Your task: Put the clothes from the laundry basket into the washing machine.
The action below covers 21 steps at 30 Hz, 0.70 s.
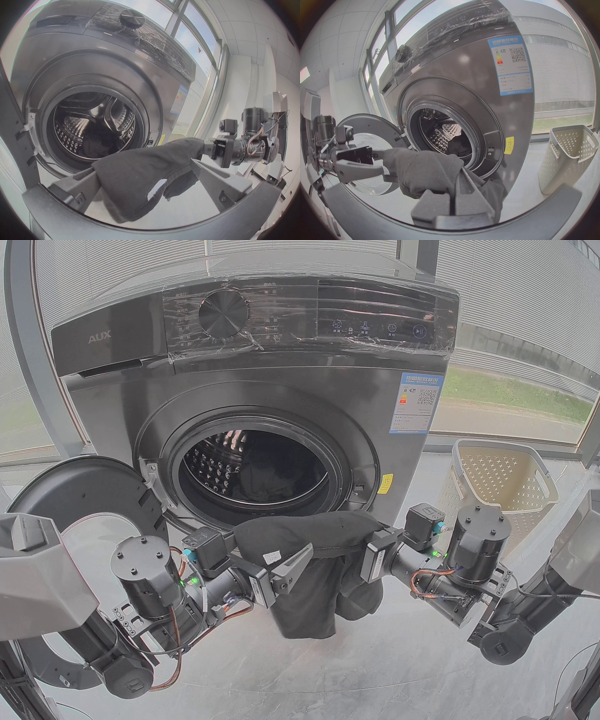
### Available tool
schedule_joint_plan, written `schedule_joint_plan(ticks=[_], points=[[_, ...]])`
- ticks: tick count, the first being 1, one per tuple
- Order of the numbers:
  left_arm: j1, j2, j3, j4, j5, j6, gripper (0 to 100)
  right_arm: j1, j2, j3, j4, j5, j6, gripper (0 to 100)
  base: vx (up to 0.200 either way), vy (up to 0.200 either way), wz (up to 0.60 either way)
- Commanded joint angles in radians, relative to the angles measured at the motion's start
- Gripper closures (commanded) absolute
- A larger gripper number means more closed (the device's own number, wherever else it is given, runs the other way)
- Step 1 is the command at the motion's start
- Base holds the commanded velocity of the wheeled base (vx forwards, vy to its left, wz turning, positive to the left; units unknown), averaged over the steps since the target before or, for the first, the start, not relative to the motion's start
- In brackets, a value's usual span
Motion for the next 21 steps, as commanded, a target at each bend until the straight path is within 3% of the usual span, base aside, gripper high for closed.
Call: schedule_joint_plan(ticks=[1, 7, 21], points=[[0.010, 0.015, 0.015, -0.001, -0.001, -0.001, 0, 0.002, -0.020, -0.011, 0.000, 0.000, -0.001, 100, 0.000, 0.000, 0.00], [0.041, 0.041, 0.040, -0.002, -0.001, 0.006, 0, 0.006, -0.020, -0.037, 0.000, -0.001, -0.004, 100, 0.000, 0.000, 0.00], [0.041, 0.061, 0.078, -0.002, -0.008, 0.013, 0, 0.005, -0.020, -0.066, 0.000, -0.020, -0.002, 100, 0.000, 0.000, 0.00]])
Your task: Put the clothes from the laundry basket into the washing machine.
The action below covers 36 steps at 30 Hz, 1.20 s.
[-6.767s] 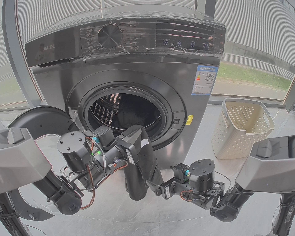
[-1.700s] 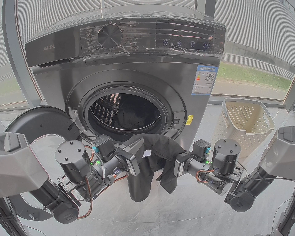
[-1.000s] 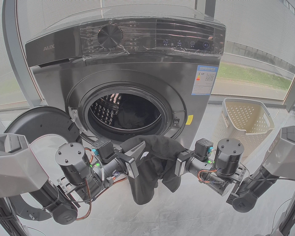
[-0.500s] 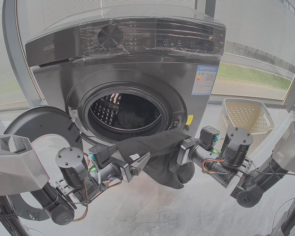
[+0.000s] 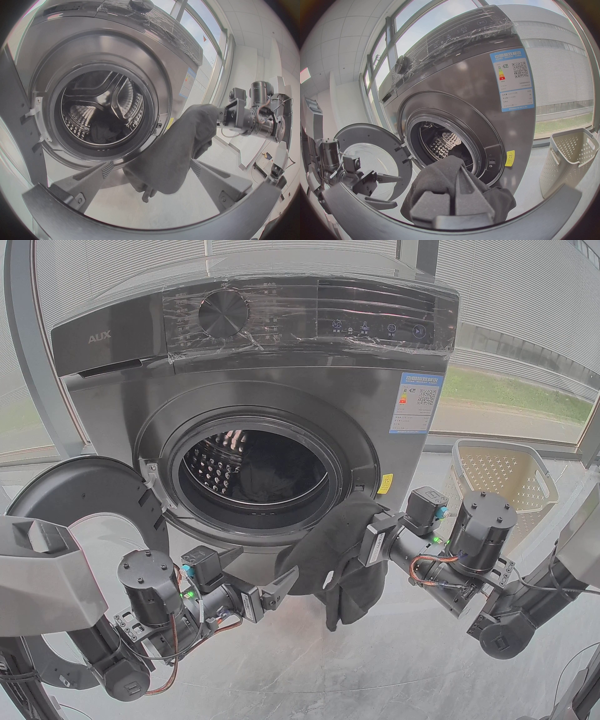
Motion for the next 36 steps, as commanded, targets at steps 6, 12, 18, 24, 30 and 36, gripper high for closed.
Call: schedule_joint_plan(ticks=[6, 12, 18, 24, 30, 36], points=[[-0.008, 0.037, 0.060, -0.002, -0.003, 0.004, 0, -0.002, 0.000, -0.035, 0.001, -0.010, 0.000, 100, 0.000, 0.000, 0.00], [0.012, 0.066, 0.053, -0.002, -0.014, 0.010, 0, -0.002, -0.004, -0.035, -0.001, -0.009, 0.003, 100, 0.000, 0.000, 0.00], [0.027, 0.122, 0.018, -0.004, -0.015, 0.032, 0, 0.008, -0.019, -0.026, -0.001, -0.004, 0.003, 100, 0.000, 0.000, 0.00], [0.055, 0.178, -0.059, -0.004, -0.014, 0.041, 0, 0.009, -0.042, -0.003, -0.001, 0.002, 0.003, 100, 0.000, 0.000, 0.00], [0.055, 0.245, -0.126, -0.004, -0.015, 0.069, 0, 0.015, -0.056, 0.000, 0.001, 0.002, 0.003, 100, 0.000, 0.000, 0.00], [0.066, 0.294, -0.232, -0.004, -0.017, 0.069, 0, 0.035, -0.059, 0.005, -0.001, 0.000, 0.005, 100, 0.000, 0.000, 0.00]])
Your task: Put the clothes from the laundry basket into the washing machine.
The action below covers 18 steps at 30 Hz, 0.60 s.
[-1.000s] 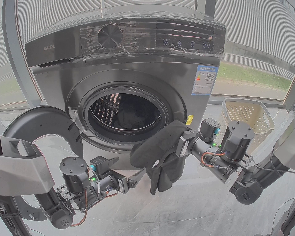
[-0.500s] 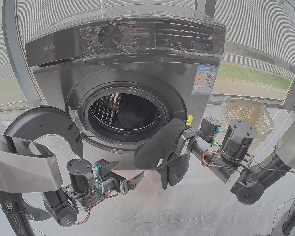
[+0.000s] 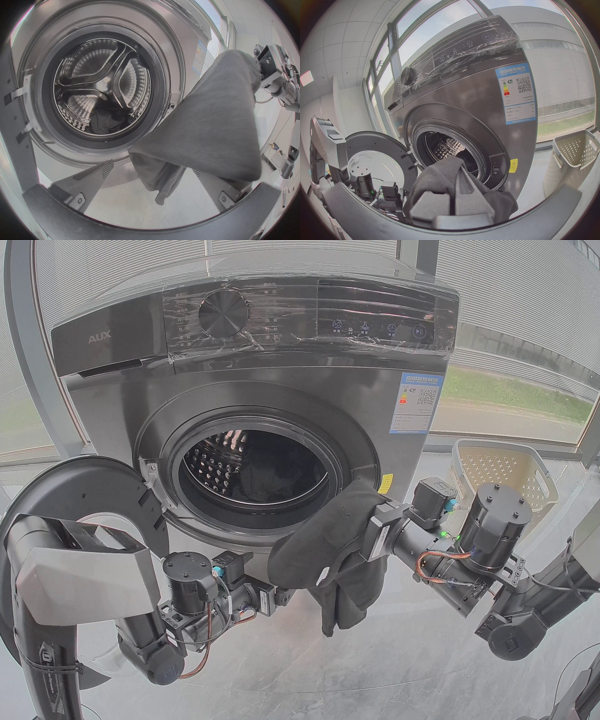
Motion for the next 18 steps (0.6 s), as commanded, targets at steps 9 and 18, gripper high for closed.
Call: schedule_joint_plan(ticks=[9, 18], points=[[0.046, 0.077, -0.156, -0.004, 0.003, 0.016, 0, 0.018, -0.016, 0.035, -0.005, -0.001, 0.003, 100, 0.000, 0.000, 0.00], [0.029, 0.065, -0.154, -0.005, -0.007, 0.014, 100, 0.018, -0.007, 0.035, -0.008, 0.001, 0.004, 100, 0.000, 0.000, 0.00]])
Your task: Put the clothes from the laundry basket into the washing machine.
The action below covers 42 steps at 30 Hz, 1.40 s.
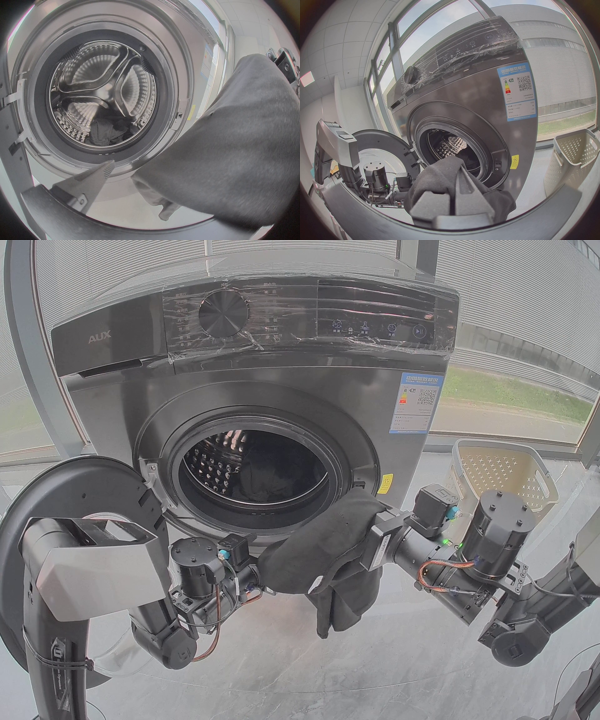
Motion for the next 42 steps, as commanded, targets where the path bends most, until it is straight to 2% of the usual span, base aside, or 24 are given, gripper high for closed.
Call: schedule_joint_plan(ticks=[1, 3, 12, 17, 20, 22, 28, 32, 34, 35, 40, 42], points=[[-0.014, -0.001, -0.001, -0.006, -0.012, 0.003, 100, 0.000, 0.007, 0.000, -0.002, 0.001, 0.001, 100, 0.000, 0.000, 0.00], [-0.025, -0.001, -0.002, -0.006, -0.031, 0.011, 100, 0.002, 0.011, -0.001, -0.002, 0.001, 0.001, 100, 0.000, 0.000, 0.00], [-0.033, -0.016, -0.001, -0.008, -0.036, 0.012, 100, -0.010, 0.017, -0.003, 0.002, 0.002, -0.001, 100, 0.000, 0.000, 0.00], [-0.033, -0.185, 0.097, -0.008, -0.041, 0.006, 100, -0.021, 0.023, -0.001, 0.007, 0.005, 0.001, 100, 0.000, 0.000, 0.00], [-0.042, -0.283, 0.191, -0.006, -0.070, 0.003, 100, -0.053, 0.043, -0.009, 0.005, 0.014, 0.001, 100, 0.000, 0.000, 0.00], [-0.040, -0.352, 0.266, -0.006, -0.105, 0.003, 100, -0.072, 0.061, -0.011, -0.001, 0.030, 0.001, 100, 0.000, 0.000, 0.00], [-0.036, -0.423, 0.332, -0.006, -0.127, -0.003, 100, -0.076, 0.069, 0.028, -0.007, 0.059, 0.022, 100, 0.000, 0.000, 0.00], [-0.033, -0.450, 0.338, -0.006, -0.127, -0.006, 100, -0.081, 0.067, 0.098, -0.027, 0.137, 0.039, 100, 0.000, 0.000, 0.00], [-0.033, -0.450, 0.338, -0.006, -0.127, -0.008, 100, -0.084, 0.067, 0.115, -0.038, 0.151, 0.037, 100, 0.000, 0.000, 0.00], [-0.031, -0.447, 0.338, -0.006, -0.124, -0.008, 100, -0.095, 0.073, 0.150, -0.087, 0.178, 0.034, 100, 0.000, 0.000, 0.00], [-0.003, -0.438, 0.341, -0.006, -0.125, -0.008, 100, -0.102, 0.132, 0.177, -0.208, 0.186, 0.034, 100, 0.000, 0.000, 0.00], [0.009, -0.438, 0.346, -0.006, -0.125, -0.014, 100, -0.112, 0.138, 0.177, -0.208, 0.188, 0.037, 100, 0.000, 0.000, 0.00]])
